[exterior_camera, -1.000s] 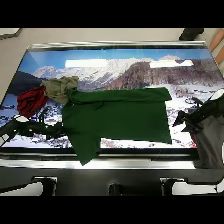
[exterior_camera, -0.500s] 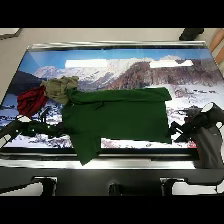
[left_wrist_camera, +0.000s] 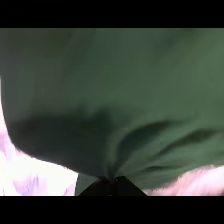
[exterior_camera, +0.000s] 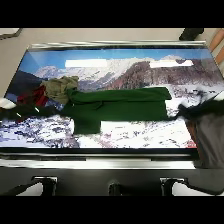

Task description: Fold the shirts.

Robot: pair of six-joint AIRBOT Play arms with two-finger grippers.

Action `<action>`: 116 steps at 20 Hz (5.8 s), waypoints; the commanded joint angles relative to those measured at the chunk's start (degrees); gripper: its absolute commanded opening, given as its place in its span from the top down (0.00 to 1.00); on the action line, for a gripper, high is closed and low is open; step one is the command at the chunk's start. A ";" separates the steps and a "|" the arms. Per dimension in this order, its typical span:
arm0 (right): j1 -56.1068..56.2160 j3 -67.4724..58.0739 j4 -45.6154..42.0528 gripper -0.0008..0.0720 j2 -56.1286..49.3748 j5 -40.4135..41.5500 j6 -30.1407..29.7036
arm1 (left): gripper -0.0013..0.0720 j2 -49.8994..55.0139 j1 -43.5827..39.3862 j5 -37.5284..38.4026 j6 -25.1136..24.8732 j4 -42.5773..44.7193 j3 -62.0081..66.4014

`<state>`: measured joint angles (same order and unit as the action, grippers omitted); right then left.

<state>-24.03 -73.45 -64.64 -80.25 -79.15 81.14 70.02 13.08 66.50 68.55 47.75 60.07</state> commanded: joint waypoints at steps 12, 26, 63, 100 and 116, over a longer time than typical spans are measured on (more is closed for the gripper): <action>-0.07 -44.30 -11.82 0.94 38.56 15.98 7.54 | 0.94 -30.53 0.17 -9.40 15.76 6.95 55.56; 4.39 -36.98 -10.29 0.94 1.40 -15.30 12.00 | 0.94 -0.79 -4.11 5.60 9.97 10.36 40.54; 0.72 -15.50 -17.09 0.40 -18.60 -14.69 9.51 | 0.34 20.15 -9.20 12.92 7.37 8.17 3.72; 0.66 9.94 -17.49 0.66 -10.80 -3.43 5.22 | 0.94 9.05 -20.28 -9.09 -4.31 -13.05 -23.04; 11.08 -25.42 -15.50 0.94 -22.27 17.03 15.32 | 0.94 18.75 -12.85 -14.47 5.62 -5.70 10.78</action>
<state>-14.96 -93.08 -79.44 -97.08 -68.73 92.64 80.90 -0.49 52.56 71.92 41.43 63.88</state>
